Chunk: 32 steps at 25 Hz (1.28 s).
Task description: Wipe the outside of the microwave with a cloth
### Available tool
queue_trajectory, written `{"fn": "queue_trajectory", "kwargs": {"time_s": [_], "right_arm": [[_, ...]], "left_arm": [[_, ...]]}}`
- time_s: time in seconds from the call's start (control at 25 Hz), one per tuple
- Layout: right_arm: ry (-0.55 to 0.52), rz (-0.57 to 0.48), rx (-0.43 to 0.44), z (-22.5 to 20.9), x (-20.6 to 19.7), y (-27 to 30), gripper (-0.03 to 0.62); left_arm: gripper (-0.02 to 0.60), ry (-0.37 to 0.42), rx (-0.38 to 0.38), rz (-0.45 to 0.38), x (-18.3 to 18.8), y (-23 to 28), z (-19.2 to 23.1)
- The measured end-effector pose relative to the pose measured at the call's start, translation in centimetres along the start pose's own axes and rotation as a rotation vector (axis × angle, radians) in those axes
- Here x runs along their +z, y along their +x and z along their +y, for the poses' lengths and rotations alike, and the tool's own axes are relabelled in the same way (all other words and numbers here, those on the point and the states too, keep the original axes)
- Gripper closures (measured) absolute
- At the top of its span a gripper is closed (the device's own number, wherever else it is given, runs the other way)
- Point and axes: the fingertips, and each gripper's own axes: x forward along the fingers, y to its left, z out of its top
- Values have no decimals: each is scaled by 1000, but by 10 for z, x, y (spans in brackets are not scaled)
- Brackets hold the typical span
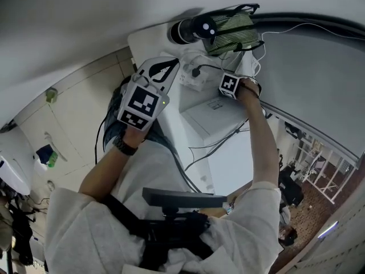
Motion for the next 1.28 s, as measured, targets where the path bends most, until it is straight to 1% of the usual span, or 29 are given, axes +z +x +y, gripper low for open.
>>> {"fn": "queue_trajectory", "kwargs": {"time_s": [0.08,0.12,0.16,0.2,0.24,0.28,0.32,0.36,0.44,0.48,0.52,0.6,0.68,0.72,0.8,0.84,0.88,0.92,1.0,1.04,1.08,1.12,1.16,1.2,1.28], "right_arm": [[131,40,-58,-21,-42,-3,571],[218,39,-100,-29,-66,-11,571],[309,3,-150,-36,-88,-22,571],[399,-81,-208,-42,-107,-37,571],[488,-194,-266,-45,-124,-57,569],[569,-297,-314,-40,-145,-80,569],[631,-360,-351,-26,-172,-100,569],[672,-384,-387,-6,-203,-115,569],[718,-416,-450,40,-263,-129,569],[748,-453,-462,64,-289,-129,569],[783,-502,-458,90,-312,-123,569],[868,-585,-421,151,-357,-96,569],[960,-627,-378,222,-400,-53,569],[998,-636,-364,257,-421,-29,569],[1049,-638,-355,323,-460,21,569],[1060,-617,-357,354,-482,47,569],[1051,-557,-361,385,-507,74,569],[1019,-449,-365,417,-537,101,569],[923,-193,-368,478,-596,146,569],[885,-107,-368,502,-617,161,569],[860,-63,-367,521,-631,170,569],[847,-50,-365,535,-640,176,569],[842,-62,-363,544,-643,180,569],[845,-92,-361,548,-642,185,569],[867,-189,-354,545,-630,198,569]], "left_arm": [[554,7,-14,3,2,1,-6],[554,15,-26,3,5,1,-10],[554,27,-46,3,9,3,-15],[554,42,-74,4,13,6,-23],[554,57,-109,5,18,10,-34],[554,71,-146,7,23,15,-48],[554,85,-186,7,28,21,-67],[554,99,-228,7,33,27,-89],[554,139,-323,3,43,39,-143],[554,163,-372,-2,48,44,-172],[554,187,-419,-10,53,49,-203],[554,238,-515,-24,61,51,-271],[554,300,-610,-29,63,44,-343],[554,330,-644,-29,60,39,-379],[554,373,-674,-29,49,26,-446],[554,388,-674,-30,42,21,-477],[554,401,-668,-31,33,17,-508],[554,413,-660,-27,22,11,-538],[554,431,-656,-9,1,-5,-597],[554,442,-662,-3,-7,-15,-627],[554,455,-669,0,-14,-25,-656],[554,468,-672,1,-20,-33,-682],[554,481,-669,0,-26,-40,-704],[554,493,-661,3,-32,-45,-721],[554,511,-637,26,-45,-51,-744]]}}
